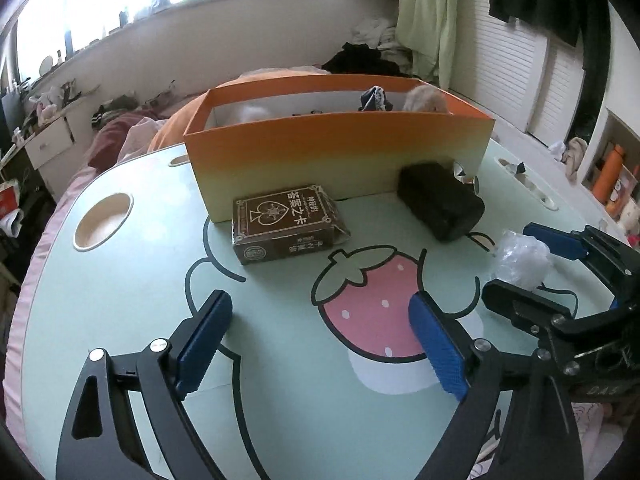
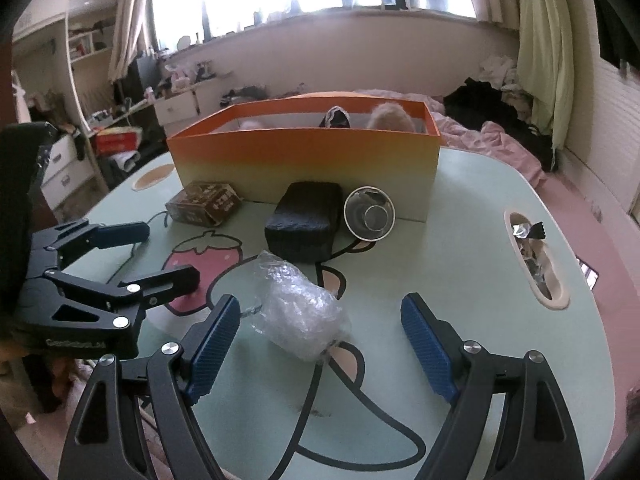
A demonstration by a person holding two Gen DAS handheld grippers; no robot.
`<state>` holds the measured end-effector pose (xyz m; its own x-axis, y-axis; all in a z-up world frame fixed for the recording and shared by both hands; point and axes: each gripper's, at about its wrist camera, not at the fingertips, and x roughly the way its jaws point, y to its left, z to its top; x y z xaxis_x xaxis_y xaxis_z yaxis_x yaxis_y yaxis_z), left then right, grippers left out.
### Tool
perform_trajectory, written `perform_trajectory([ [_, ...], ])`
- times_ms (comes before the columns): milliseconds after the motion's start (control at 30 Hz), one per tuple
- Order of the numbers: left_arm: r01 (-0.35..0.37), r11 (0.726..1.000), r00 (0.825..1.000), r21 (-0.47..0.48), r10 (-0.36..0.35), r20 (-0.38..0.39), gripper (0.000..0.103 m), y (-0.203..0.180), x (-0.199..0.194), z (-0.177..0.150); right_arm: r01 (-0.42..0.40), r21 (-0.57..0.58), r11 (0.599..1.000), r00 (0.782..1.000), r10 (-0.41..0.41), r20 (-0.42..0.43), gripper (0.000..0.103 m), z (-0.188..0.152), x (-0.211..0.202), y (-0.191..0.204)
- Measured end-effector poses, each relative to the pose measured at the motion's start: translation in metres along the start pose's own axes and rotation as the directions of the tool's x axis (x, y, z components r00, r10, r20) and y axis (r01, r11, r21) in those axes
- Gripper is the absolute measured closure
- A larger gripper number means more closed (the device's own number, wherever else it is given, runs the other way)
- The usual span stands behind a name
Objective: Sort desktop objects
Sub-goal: 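Drop the brown card deck into the box with left tool while right tool drops the plastic bag in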
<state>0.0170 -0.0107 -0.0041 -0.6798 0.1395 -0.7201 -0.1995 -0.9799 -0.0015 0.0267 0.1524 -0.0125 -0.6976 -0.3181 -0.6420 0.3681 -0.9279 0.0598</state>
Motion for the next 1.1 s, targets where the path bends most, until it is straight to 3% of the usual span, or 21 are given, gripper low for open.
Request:
perform_trajectory([
  [133,0.001,1.000,1.000,-0.001,-0.001,0.000,0.013,0.000,0.000,0.000,-0.004,0.007,1.000,1.000,0.004,0.009,0.027,0.000,0.001,-0.002],
  [233,0.001,1.000,1.000,-0.003,-0.001,-0.002,0.013,0.000,0.000,0.000,-0.022,0.017,1.000,1.000,0.022,0.021,0.052,0.001,0.000,-0.004],
  [267,0.005,1.000,1.000,-0.009,-0.005,-0.002,0.013,0.000,0.001,0.001,-0.027,0.018,0.999,0.999,0.027,0.024,0.067,0.001,0.000,-0.004],
  [367,0.030,0.998,0.999,-0.059,-0.031,-0.012,0.013,0.008,0.001,0.007,-0.050,0.026,0.998,0.996,0.048,0.071,0.070,0.000,-0.009,-0.005],
  [500,0.008,0.992,1.000,-0.128,-0.009,-0.005,0.013,0.023,0.005,0.021,-0.093,0.039,0.995,0.985,0.086,0.151,0.070,-0.001,-0.025,-0.010],
  [733,0.027,0.980,0.998,-0.196,-0.036,-0.043,0.013,0.032,0.030,0.047,-0.097,0.045,0.994,0.986,0.090,0.137,0.070,0.001,-0.023,-0.009],
  [800,0.015,0.988,0.997,-0.154,-0.026,-0.069,0.029,0.026,0.039,0.047,-0.098,0.045,0.994,0.986,0.091,0.137,0.070,0.002,-0.023,-0.009],
  [833,-0.005,0.990,0.998,-0.139,-0.003,-0.061,0.044,0.024,0.038,0.048,-0.097,0.046,0.994,0.986,0.090,0.138,0.070,0.001,-0.023,-0.009],
  [967,0.074,0.984,0.997,-0.160,-0.077,-0.010,0.046,0.029,0.025,0.045,-0.099,0.053,0.994,0.985,0.090,0.145,0.069,0.001,-0.023,-0.011],
  [1100,0.152,0.973,0.986,-0.173,-0.137,0.096,0.046,0.032,-0.010,0.058,-0.101,0.042,0.994,0.981,0.092,0.169,0.070,0.012,-0.029,-0.010],
])
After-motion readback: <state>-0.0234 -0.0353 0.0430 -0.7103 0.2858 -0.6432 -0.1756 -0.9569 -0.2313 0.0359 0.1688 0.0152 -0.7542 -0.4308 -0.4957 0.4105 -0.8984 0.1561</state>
